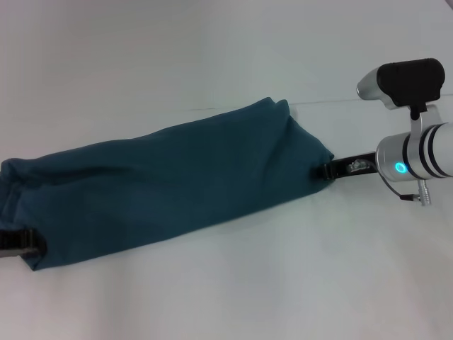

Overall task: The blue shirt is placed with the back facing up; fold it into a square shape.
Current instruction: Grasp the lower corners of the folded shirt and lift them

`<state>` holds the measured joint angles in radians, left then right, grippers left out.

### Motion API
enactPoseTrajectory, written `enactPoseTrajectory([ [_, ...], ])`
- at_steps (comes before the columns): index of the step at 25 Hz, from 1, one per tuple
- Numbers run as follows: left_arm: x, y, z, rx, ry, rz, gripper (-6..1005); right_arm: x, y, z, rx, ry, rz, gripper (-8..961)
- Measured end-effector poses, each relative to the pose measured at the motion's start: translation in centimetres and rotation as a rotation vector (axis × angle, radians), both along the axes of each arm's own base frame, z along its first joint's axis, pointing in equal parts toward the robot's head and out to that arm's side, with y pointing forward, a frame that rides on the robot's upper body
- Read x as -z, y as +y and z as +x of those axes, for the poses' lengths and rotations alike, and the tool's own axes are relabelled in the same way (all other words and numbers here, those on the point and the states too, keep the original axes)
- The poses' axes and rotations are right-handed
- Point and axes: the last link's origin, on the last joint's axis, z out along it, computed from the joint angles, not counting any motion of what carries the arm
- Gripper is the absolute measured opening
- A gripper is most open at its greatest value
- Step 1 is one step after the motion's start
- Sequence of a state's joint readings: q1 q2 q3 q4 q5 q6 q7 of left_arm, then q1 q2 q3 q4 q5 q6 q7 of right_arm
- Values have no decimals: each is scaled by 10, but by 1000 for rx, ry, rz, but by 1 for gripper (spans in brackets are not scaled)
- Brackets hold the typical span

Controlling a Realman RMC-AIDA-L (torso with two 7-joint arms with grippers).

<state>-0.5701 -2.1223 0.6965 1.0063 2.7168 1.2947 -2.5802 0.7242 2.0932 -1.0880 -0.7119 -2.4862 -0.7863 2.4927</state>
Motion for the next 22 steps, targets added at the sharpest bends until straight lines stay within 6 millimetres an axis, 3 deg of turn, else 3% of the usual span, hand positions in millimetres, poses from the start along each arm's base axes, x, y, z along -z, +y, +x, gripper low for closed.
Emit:
enactPoseTrajectory([
  [9, 1, -1, -1, 0, -1, 2, 39, 1, 0, 2, -3, -7, 2, 117],
  [15, 2, -2, -2, 4, -3, -2, 39, -3, 1, 3, -7, -10, 7, 12],
  [22, 6, -4, -4, -4, -9, -10, 38, -5, 1, 1, -8, -7, 9, 41],
])
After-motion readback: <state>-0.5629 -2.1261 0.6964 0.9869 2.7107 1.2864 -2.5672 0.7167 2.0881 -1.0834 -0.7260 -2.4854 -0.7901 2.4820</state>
